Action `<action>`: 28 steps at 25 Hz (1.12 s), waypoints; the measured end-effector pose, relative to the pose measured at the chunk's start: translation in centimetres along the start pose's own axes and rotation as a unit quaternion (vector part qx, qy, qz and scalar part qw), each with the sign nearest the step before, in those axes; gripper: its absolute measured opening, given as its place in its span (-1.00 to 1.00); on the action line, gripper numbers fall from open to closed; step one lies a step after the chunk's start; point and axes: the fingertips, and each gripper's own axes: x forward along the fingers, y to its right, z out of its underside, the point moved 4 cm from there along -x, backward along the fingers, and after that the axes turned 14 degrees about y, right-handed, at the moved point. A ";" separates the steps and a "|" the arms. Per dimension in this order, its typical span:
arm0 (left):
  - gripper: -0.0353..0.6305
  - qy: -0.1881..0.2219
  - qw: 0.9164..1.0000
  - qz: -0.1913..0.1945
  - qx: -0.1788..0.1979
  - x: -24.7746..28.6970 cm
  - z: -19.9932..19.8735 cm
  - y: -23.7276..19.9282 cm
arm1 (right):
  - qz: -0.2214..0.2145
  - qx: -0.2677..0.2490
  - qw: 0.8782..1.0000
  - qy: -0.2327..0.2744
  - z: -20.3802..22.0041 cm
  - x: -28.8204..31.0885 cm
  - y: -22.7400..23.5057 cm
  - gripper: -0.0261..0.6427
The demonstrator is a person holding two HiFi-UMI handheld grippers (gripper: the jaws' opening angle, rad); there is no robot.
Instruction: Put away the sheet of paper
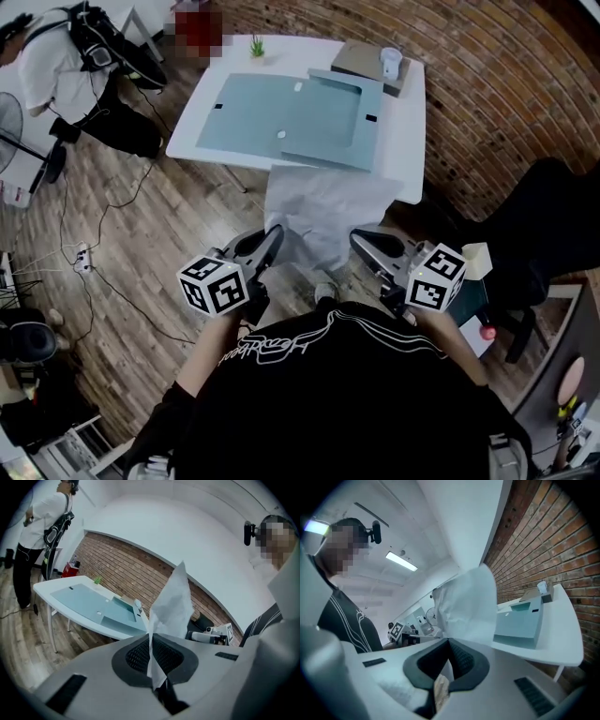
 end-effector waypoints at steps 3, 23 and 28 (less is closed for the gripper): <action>-0.80 0.004 1.000 -0.001 -0.007 3.3 -1.2 -1.3 | 0.002 0.000 1.000 -0.001 -1.3 1.0 3.1 -0.91; -0.80 0.003 0.999 0.046 -0.015 14.6 -9.6 -7.8 | 0.039 -0.034 0.998 0.046 -8.9 8.4 12.3 -0.91; -0.80 -0.016 0.998 0.061 -0.015 17.2 -12.7 -10.3 | 0.059 -0.035 0.996 0.056 -10.6 11.4 13.8 -0.91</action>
